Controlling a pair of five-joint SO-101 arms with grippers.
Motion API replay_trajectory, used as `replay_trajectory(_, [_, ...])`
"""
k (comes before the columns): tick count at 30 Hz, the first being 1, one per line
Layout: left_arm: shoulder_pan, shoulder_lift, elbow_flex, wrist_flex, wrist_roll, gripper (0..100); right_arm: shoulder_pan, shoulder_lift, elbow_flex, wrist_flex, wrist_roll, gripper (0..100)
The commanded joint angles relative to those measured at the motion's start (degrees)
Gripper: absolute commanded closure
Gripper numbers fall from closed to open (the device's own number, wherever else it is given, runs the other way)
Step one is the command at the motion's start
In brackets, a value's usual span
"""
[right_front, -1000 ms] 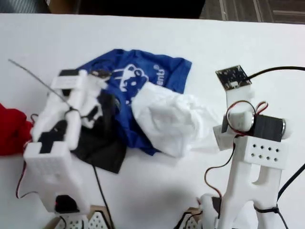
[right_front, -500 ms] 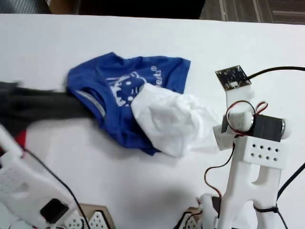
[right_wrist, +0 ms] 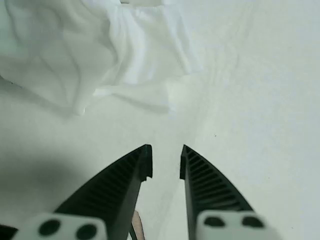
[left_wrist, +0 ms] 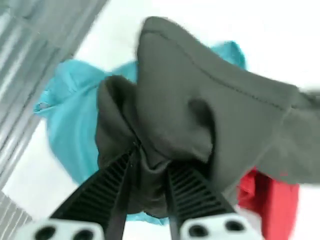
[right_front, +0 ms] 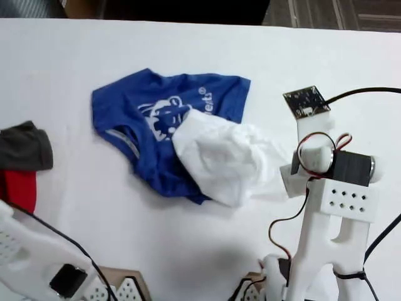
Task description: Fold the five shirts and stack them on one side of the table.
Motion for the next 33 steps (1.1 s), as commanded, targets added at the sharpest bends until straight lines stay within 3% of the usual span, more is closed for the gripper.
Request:
replay_trajectory(1, [4.92, -2.46, 1.36, 3.69, -3.34, 83, 0.31, 0.04, -0.26, -0.57, 0.35, 88.9])
replay_trajectory(5, [10.9, -3.6, 0.22, 6.24, -3.34, 67, 0.31, 0.13, -0.26, -0.57, 0.35, 88.9])
replay_trajectory(8, [17.58, -5.19, -1.45, 7.12, -1.85, 61, 0.31, 0.4, -0.26, -0.57, 0.35, 88.9])
replay_trajectory(12, [29.89, -7.47, 0.75, 7.56, 4.57, 60, 0.31, 0.48, -0.26, -0.57, 0.35, 88.9])
replay_trajectory(20, [57.05, -0.35, 22.46, 2.29, 11.34, 60, 0.66, 0.04, -0.26, -0.48, 0.35, 88.9])
replay_trajectory(27, [61.36, 13.36, 25.36, -5.63, 18.37, 60, 0.66, 0.04, -0.26, -0.13, 0.35, 88.9])
replay_trajectory(30, [60.31, 17.76, 23.52, -5.01, 18.46, 67, 0.66, 0.04, -0.26, -0.13, 0.35, 88.9])
replay_trajectory(33, [57.67, 19.6, 20.26, -2.81, 19.6, 93, 0.66, 0.04, -0.26, -0.13, 0.35, 88.9])
